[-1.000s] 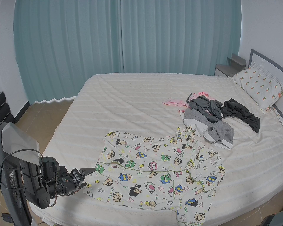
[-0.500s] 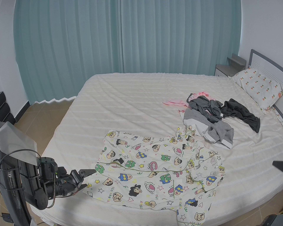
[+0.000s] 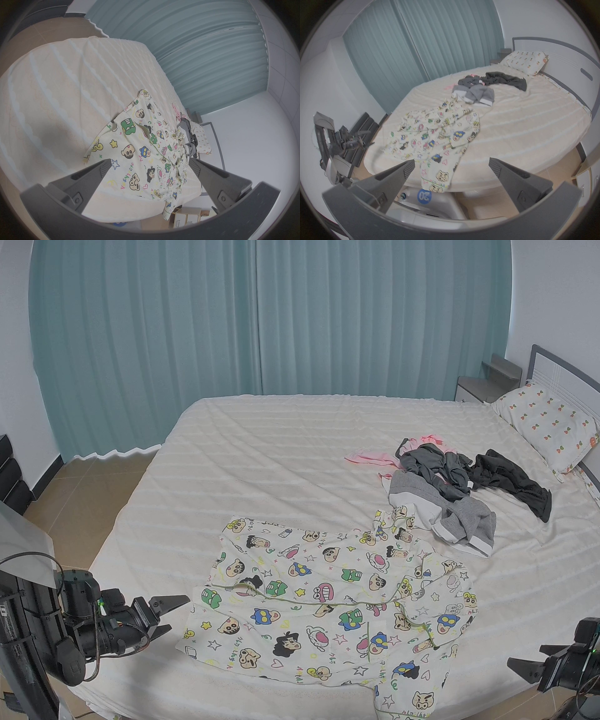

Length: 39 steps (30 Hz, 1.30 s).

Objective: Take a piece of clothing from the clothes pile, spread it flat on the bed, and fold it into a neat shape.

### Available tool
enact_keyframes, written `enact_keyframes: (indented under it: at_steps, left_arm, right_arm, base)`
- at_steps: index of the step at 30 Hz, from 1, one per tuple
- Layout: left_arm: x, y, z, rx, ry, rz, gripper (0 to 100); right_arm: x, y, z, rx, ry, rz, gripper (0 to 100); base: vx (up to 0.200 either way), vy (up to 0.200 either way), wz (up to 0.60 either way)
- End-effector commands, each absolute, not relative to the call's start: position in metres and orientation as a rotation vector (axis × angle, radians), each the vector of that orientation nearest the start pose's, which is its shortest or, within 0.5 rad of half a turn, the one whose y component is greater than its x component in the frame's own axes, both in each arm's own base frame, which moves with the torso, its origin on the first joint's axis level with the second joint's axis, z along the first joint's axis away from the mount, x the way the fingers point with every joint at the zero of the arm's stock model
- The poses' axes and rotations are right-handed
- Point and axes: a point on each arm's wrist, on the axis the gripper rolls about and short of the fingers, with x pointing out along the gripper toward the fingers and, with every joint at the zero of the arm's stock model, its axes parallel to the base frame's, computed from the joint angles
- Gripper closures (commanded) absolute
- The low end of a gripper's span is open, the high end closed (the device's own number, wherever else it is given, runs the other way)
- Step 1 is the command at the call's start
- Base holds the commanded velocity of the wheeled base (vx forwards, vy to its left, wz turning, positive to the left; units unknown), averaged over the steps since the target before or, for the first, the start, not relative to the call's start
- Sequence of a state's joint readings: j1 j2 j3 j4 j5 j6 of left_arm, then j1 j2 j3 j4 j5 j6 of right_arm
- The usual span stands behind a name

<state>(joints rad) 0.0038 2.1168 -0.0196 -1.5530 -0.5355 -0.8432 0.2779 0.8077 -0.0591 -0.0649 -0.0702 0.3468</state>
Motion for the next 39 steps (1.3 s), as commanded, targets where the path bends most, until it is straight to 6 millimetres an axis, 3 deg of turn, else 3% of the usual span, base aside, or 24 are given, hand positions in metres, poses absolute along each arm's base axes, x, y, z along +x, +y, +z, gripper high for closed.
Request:
enact_keyframes:
  at_steps: [1, 14, 21, 24, 26, 31, 34, 39]
  left_arm:
    - [0.214, -0.008, 0.021, -0.946, 0.703, -0.277, 0]
    - [0.214, -0.009, 0.020, -0.945, 0.708, -0.277, 0]
    - [0.214, -0.010, 0.021, -0.938, 0.705, -0.286, 0]
    - [0.214, -0.010, 0.023, -0.936, 0.696, -0.285, 0]
    - [0.213, -0.010, 0.027, -0.930, 0.676, -0.288, 0]
    - [0.211, -0.010, 0.042, -0.920, 0.611, -0.313, 0]
    - [0.208, -0.010, 0.056, -0.909, 0.548, -0.340, 0]
    - [0.188, -0.010, 0.100, -0.907, 0.374, -0.411, 0]
  right_arm:
    - [0.051, 0.008, 0.081, 0.167, 0.725, -0.076, 0]
    - [0.019, -0.008, 0.085, 0.075, 0.419, -0.390, 0]
    - [0.000, -0.009, 0.087, 0.041, 0.248, -0.443, 0]
    - [-0.010, -0.007, 0.086, -0.007, 0.145, -0.356, 0]
    - [-0.020, -0.003, 0.084, -0.034, 0.032, -0.174, 0]
    - [-0.024, 0.002, 0.082, -0.034, 0.021, 0.099, 0]
    - [-0.021, 0.003, 0.082, -0.034, 0.064, 0.170, 0]
    - [-0.016, 0.001, 0.084, -0.032, 0.126, 0.281, 0]
  base:
    - [0.000, 0.000, 0.00]
    - [0.000, 0.000, 0.00]
    - [0.000, 0.000, 0.00]
    - [0.000, 0.000, 0.00]
    - [0.000, 0.000, 0.00]
    - [0.000, 0.000, 0.00]
    - [0.000, 0.000, 0.00]
    - [0.000, 0.000, 0.00]
